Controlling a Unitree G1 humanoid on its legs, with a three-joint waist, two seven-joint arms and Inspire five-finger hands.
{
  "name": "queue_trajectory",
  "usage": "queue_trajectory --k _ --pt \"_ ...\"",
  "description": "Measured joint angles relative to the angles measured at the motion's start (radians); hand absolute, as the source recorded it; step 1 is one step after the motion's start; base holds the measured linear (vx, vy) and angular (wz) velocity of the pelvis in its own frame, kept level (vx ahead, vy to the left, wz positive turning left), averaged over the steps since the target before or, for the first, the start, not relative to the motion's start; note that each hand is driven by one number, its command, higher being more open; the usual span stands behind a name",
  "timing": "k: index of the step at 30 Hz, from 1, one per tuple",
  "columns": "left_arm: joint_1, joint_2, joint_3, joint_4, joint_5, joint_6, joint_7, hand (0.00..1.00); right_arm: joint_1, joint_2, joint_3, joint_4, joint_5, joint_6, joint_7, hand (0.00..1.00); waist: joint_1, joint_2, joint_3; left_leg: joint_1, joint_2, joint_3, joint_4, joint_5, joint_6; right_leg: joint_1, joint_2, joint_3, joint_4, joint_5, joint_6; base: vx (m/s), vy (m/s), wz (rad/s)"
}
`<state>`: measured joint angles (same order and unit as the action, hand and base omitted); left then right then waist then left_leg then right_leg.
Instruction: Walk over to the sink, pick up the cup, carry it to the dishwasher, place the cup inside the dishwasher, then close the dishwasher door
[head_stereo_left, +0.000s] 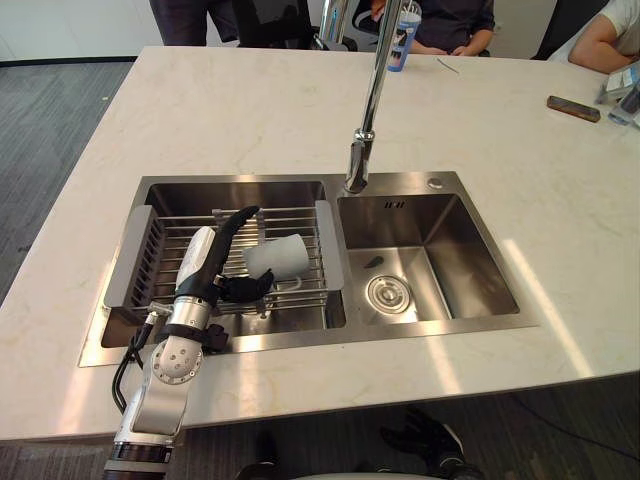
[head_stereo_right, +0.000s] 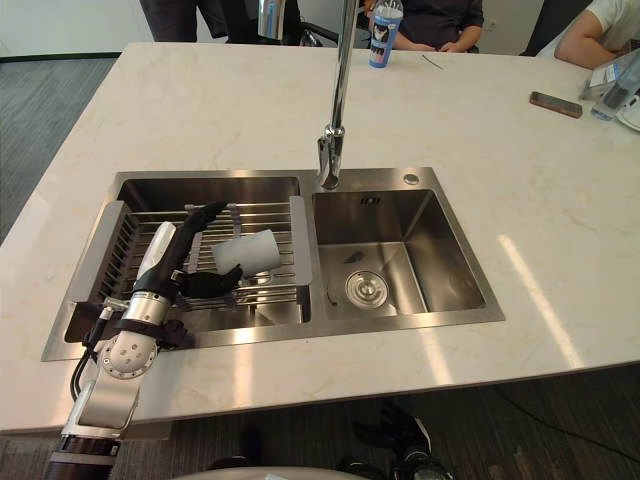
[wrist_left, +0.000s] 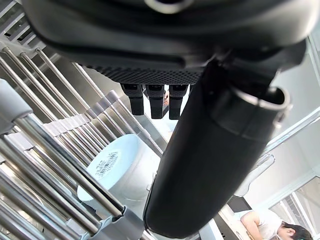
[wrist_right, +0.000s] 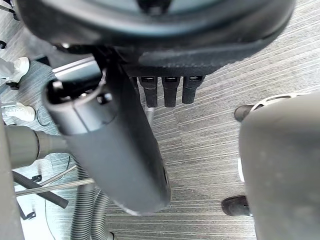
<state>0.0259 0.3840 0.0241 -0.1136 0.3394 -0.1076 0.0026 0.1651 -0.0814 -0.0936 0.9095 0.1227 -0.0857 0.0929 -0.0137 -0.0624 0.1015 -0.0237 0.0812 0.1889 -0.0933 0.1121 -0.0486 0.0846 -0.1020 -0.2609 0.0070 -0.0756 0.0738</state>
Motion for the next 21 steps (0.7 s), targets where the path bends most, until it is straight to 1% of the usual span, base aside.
queue_trajectory --k 7,8,11,14,21 --pt "-0.002 0.081 -0.01 0.0 0.052 0.0 -0.047 0.9 0.003 -0.002 0.003 0.0 -0.008 0.002 0.012 0.9 -0.002 0.002 0.001 0.006 0.001 0.005 0.0 -0.002 -0.002 0.003 0.001 0.006 -0.002 0.0 0.0 0.0 -0.001 -0.02" --pt "-0.006 0.104 -0.015 0.0 0.057 0.0 -0.057 0.9 0.004 -0.004 0.003 0.0 -0.008 0.003 0.017 0.9 -0.003 0.002 0.001 0.007 0.001 0.007 0.0 -0.002 -0.002 0.003 0.001 0.008 -0.002 0.0 0.0 -0.01 0.0 -0.03" --pt "-0.016 0.13 -0.023 0.0 0.076 0.0 -0.075 0.9 0.005 -0.005 0.003 0.0 -0.008 0.003 0.018 0.9 -0.003 0.003 0.002 0.007 0.001 0.008 0.0 -0.003 -0.002 0.003 0.001 0.008 -0.002 0.0 0.0 0.0 0.0 0.0" --pt "-0.044 0.169 -0.055 0.005 0.096 -0.002 -0.098 0.9 0.005 -0.009 0.003 0.0 -0.009 0.004 0.019 0.9 -0.003 0.004 0.003 0.007 0.001 0.008 0.0 -0.003 -0.002 0.003 0.001 0.008 -0.003 0.0 0.0 0.0 0.0 0.0" --pt "-0.151 0.265 -0.133 0.075 0.11 -0.01 -0.161 0.9 0.004 -0.029 0.024 -0.018 -0.013 0.008 0.032 0.9 -0.006 0.014 -0.002 0.008 0.001 0.009 0.0 -0.003 -0.002 0.004 0.001 0.009 -0.005 0.0 0.0 0.0 0.0 0.0"
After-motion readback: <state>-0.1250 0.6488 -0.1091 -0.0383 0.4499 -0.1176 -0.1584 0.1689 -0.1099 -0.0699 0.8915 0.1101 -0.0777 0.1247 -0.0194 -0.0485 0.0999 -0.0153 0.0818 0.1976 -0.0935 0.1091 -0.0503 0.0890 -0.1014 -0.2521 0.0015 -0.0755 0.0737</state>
